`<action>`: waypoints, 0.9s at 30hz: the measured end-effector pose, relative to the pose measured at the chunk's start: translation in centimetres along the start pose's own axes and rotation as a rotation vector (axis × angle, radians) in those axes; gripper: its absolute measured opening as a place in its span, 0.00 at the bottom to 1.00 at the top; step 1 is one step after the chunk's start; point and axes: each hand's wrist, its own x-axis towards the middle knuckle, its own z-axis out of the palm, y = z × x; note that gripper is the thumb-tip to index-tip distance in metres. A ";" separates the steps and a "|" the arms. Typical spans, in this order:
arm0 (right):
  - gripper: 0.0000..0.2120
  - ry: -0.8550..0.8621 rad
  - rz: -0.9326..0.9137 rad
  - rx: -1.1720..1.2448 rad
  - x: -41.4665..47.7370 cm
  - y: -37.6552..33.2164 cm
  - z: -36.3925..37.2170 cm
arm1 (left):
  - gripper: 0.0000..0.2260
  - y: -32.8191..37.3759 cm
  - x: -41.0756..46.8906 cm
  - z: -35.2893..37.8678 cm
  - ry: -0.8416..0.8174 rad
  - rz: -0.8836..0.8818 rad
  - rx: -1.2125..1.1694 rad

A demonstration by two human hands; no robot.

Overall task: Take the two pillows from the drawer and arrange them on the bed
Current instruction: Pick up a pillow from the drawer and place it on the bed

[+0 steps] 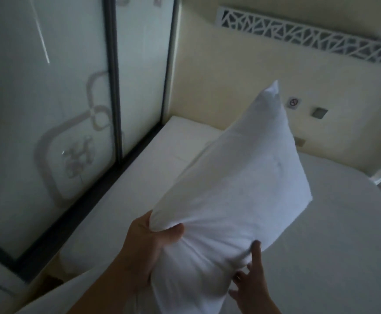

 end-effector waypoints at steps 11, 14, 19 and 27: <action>0.09 0.069 -0.166 -0.020 24.5 -12.6 6.5 | 0.13 -8.3 21.9 11.4 0.024 -0.205 -0.109; 0.12 0.057 -0.206 0.004 28.0 -17.7 7.2 | 0.13 -8.9 27.3 13.6 0.066 -0.174 -0.167; 0.06 0.157 -0.340 -0.037 31.2 -25.6 6.7 | 0.20 -8.8 35.8 18.9 0.025 -0.139 -0.364; 0.05 0.227 -0.521 -0.351 35.2 -30.8 4.2 | 0.10 -13.1 47.1 20.3 0.003 -0.417 0.249</action>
